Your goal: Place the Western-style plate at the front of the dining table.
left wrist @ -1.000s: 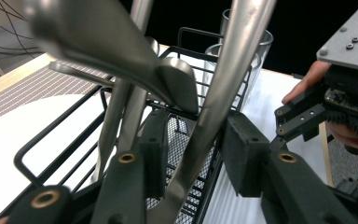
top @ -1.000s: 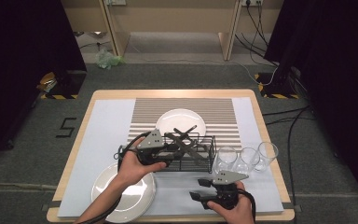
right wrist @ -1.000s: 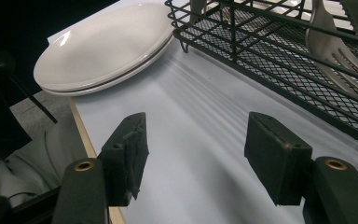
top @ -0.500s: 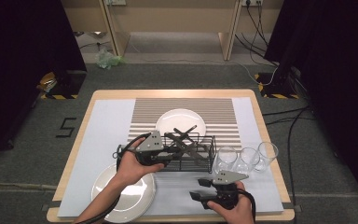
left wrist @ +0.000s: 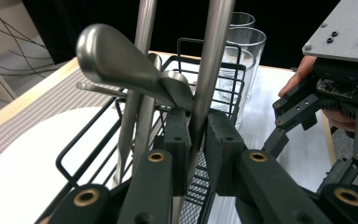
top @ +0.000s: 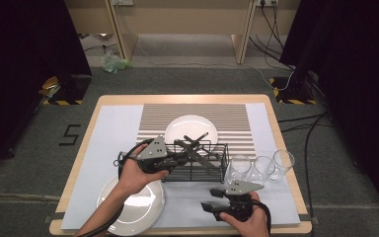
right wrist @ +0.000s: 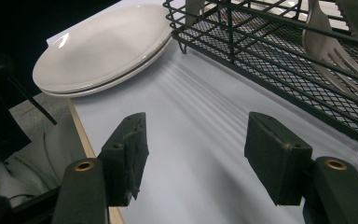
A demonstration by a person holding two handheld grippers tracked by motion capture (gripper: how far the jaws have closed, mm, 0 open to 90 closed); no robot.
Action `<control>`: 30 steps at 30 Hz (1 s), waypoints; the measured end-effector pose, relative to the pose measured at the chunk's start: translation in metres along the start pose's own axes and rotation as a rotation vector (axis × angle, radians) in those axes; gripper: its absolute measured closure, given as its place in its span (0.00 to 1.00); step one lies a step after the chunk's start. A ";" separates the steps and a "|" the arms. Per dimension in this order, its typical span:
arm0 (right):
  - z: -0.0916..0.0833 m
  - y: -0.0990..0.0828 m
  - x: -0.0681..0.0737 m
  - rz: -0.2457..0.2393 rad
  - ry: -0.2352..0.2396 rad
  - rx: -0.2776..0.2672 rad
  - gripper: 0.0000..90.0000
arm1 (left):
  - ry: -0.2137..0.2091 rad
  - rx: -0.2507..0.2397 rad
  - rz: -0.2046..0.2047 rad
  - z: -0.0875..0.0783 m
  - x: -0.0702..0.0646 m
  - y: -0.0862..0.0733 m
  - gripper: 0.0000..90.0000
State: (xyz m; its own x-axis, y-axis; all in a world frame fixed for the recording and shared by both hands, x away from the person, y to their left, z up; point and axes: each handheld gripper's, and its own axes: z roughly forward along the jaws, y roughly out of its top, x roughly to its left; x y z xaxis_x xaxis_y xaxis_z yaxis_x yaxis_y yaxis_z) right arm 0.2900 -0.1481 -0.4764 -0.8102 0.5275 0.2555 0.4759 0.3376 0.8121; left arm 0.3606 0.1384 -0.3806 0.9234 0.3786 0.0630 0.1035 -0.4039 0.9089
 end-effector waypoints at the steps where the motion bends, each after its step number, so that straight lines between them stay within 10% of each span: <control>1: 0.000 0.000 0.000 -0.001 -0.001 0.000 0.44 | 0.001 -0.005 0.005 -0.001 0.000 0.000 0.92; 30: 0.000 0.000 0.000 0.002 0.000 -0.001 0.44 | 0.016 -0.133 0.020 -0.017 0.007 0.007 0.93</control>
State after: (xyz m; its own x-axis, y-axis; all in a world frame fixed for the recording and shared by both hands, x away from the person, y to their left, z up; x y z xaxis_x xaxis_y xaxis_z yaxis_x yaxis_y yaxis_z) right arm 0.2900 -0.1477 -0.4763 -0.8096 0.5277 0.2571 0.4770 0.3361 0.8121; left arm 0.3619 0.1525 -0.3669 0.9189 0.3847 0.0875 0.0341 -0.2982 0.9539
